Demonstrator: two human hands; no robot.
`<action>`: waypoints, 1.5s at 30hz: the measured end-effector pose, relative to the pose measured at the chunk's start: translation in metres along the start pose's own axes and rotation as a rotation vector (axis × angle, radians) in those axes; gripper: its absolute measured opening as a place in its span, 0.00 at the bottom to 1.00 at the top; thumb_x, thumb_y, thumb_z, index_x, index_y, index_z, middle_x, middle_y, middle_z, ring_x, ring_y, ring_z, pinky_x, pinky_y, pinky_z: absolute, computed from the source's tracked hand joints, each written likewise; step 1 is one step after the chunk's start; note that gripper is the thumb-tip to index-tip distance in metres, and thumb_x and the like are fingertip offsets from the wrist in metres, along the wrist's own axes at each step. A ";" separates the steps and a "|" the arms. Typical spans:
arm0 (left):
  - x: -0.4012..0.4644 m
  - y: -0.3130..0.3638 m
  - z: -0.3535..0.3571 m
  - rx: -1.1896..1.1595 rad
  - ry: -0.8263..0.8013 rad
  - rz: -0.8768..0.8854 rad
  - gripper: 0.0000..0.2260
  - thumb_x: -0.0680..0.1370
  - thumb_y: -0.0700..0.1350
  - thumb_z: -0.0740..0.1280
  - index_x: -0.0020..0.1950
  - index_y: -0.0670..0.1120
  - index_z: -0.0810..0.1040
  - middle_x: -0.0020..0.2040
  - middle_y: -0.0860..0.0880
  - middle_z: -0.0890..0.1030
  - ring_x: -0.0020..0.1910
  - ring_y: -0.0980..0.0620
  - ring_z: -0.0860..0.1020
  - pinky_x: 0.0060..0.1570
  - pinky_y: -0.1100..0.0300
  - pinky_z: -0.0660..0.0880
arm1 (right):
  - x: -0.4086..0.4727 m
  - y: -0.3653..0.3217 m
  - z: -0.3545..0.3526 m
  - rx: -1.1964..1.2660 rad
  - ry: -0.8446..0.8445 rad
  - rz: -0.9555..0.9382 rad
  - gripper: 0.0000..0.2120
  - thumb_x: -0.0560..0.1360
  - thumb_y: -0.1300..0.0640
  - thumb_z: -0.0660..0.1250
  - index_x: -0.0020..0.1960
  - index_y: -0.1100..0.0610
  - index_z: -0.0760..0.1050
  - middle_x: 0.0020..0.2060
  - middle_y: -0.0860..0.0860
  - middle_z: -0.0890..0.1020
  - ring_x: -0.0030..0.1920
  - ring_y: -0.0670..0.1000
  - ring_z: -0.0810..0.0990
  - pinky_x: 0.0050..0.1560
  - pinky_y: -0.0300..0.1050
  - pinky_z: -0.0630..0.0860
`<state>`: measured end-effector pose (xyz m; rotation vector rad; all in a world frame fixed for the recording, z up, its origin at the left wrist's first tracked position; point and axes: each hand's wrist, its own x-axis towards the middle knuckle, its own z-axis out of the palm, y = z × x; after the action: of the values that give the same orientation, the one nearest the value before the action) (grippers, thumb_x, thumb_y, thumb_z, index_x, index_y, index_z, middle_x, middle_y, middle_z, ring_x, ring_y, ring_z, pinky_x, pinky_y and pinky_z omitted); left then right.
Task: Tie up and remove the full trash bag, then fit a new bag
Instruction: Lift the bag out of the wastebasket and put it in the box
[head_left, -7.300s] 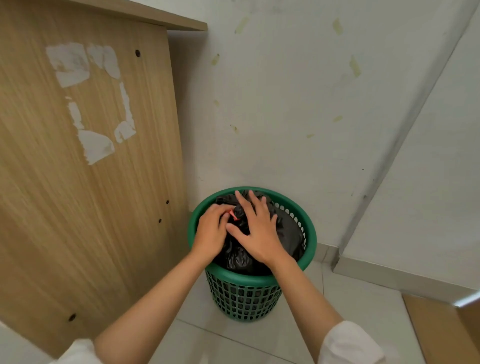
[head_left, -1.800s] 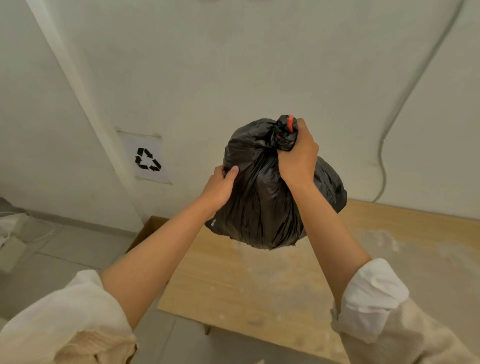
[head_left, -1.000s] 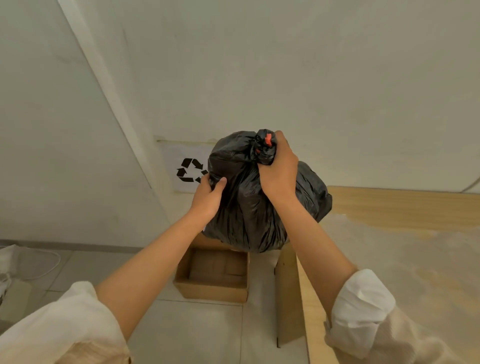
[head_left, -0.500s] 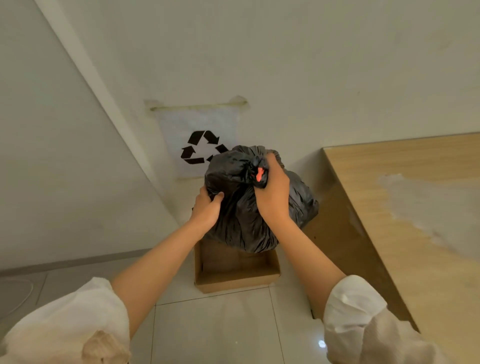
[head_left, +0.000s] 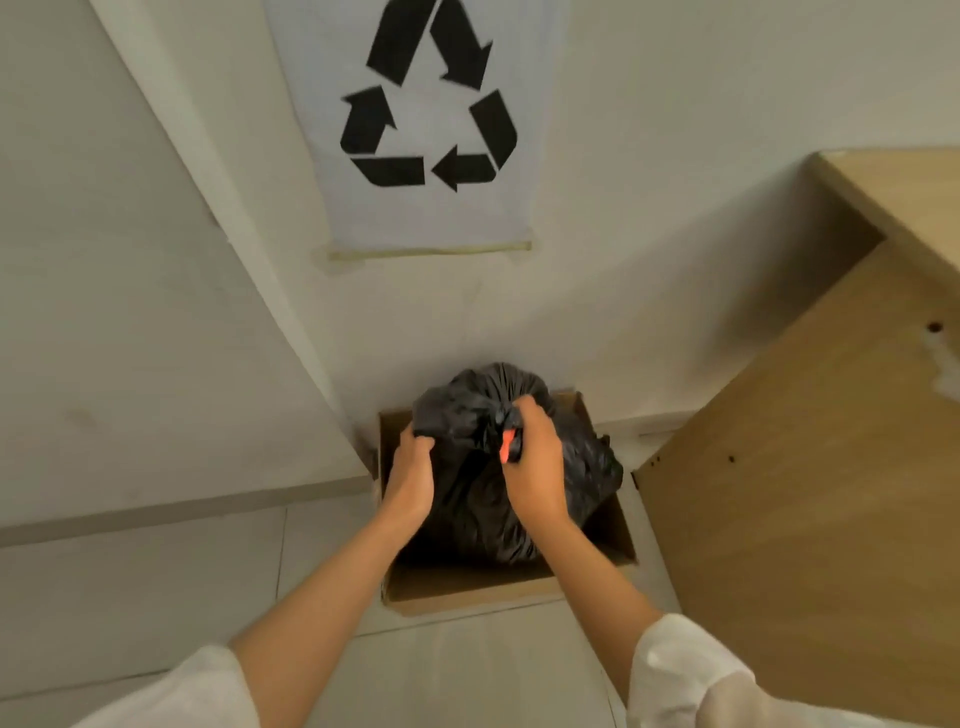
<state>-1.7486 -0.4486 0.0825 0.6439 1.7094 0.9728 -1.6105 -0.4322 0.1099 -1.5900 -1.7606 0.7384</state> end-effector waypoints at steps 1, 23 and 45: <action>0.004 -0.011 0.004 0.007 0.008 0.017 0.28 0.75 0.59 0.57 0.74 0.51 0.62 0.71 0.47 0.68 0.72 0.45 0.64 0.72 0.46 0.60 | -0.003 0.017 0.017 -0.012 -0.014 0.013 0.11 0.74 0.67 0.64 0.48 0.53 0.68 0.44 0.49 0.74 0.47 0.52 0.74 0.47 0.54 0.75; -0.018 -0.060 0.004 1.343 -0.416 0.428 0.30 0.82 0.42 0.56 0.79 0.52 0.43 0.79 0.45 0.40 0.78 0.44 0.43 0.76 0.47 0.47 | -0.028 0.074 0.023 -0.535 -0.593 0.218 0.45 0.77 0.48 0.66 0.77 0.44 0.33 0.78 0.54 0.38 0.76 0.61 0.34 0.72 0.68 0.39; -0.434 0.229 0.186 1.164 -0.618 0.730 0.14 0.81 0.45 0.55 0.66 0.48 0.72 0.61 0.47 0.78 0.57 0.47 0.77 0.54 0.52 0.75 | -0.152 -0.062 -0.505 -0.696 -0.296 0.018 0.15 0.78 0.61 0.56 0.61 0.53 0.75 0.59 0.53 0.76 0.62 0.56 0.73 0.63 0.49 0.65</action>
<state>-1.4357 -0.6153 0.4699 2.1641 1.3282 0.0357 -1.2503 -0.5965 0.4637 -2.0106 -2.3959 0.3907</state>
